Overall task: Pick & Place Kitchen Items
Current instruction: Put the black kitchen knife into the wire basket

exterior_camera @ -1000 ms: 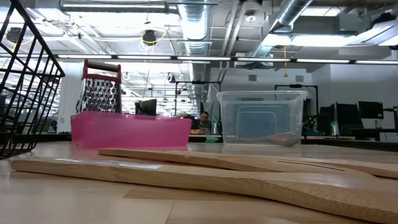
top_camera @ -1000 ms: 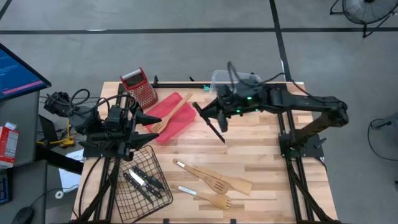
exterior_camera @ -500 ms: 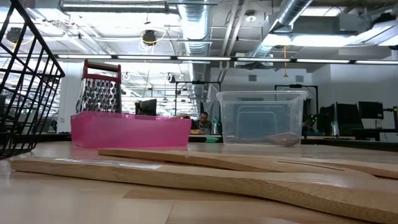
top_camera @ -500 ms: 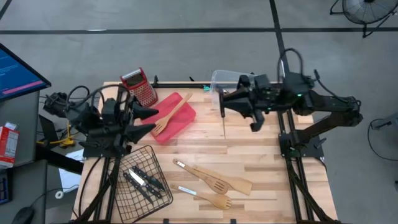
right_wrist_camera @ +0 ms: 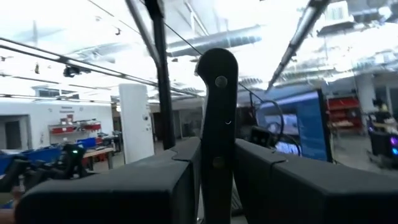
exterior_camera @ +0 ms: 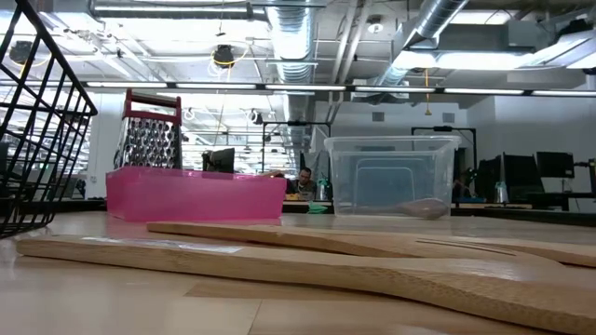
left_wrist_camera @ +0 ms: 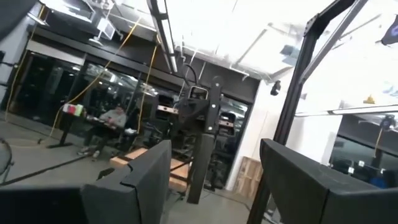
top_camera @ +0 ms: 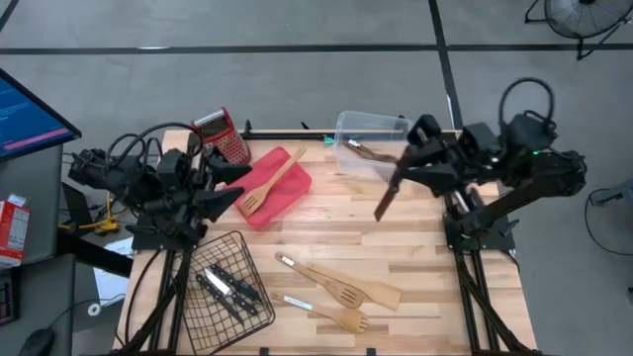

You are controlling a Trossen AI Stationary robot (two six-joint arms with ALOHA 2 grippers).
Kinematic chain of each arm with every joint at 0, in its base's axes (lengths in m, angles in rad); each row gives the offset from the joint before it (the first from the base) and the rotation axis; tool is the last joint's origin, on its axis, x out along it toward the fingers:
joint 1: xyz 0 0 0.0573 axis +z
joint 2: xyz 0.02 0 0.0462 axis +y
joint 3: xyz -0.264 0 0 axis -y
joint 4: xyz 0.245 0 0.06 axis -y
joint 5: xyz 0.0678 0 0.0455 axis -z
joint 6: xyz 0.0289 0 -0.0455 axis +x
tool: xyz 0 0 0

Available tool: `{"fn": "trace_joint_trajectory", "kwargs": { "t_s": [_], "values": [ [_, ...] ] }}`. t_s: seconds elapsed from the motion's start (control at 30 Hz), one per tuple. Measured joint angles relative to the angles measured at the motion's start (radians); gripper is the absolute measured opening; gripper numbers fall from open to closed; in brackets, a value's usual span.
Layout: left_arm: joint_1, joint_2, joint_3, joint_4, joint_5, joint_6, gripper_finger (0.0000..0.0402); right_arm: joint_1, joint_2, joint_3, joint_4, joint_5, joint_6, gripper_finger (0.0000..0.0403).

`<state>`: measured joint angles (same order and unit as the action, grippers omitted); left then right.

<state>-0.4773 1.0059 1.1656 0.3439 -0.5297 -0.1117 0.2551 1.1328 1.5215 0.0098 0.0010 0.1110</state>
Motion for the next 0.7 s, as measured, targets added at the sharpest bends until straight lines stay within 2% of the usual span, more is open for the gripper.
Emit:
{"fn": "trace_joint_trajectory", "kwargs": {
  "t_s": [0.3,0.5,0.7],
  "values": [
    [0.048,0.002,0.0,0.064,0.023,0.001,0.0227,0.045,-0.074,0.0,0.0,0.03,-0.088,0.0066],
    [0.082,0.014,0.0,0.065,0.126,0.001,0.0227,0.046,-0.089,0.0,-0.002,0.019,-0.097,0.0066],
    [0.098,0.018,0.0,0.065,0.233,0.001,0.0227,0.048,-0.085,0.0,0.009,-0.154,-0.102,0.0066]
  ]
}}
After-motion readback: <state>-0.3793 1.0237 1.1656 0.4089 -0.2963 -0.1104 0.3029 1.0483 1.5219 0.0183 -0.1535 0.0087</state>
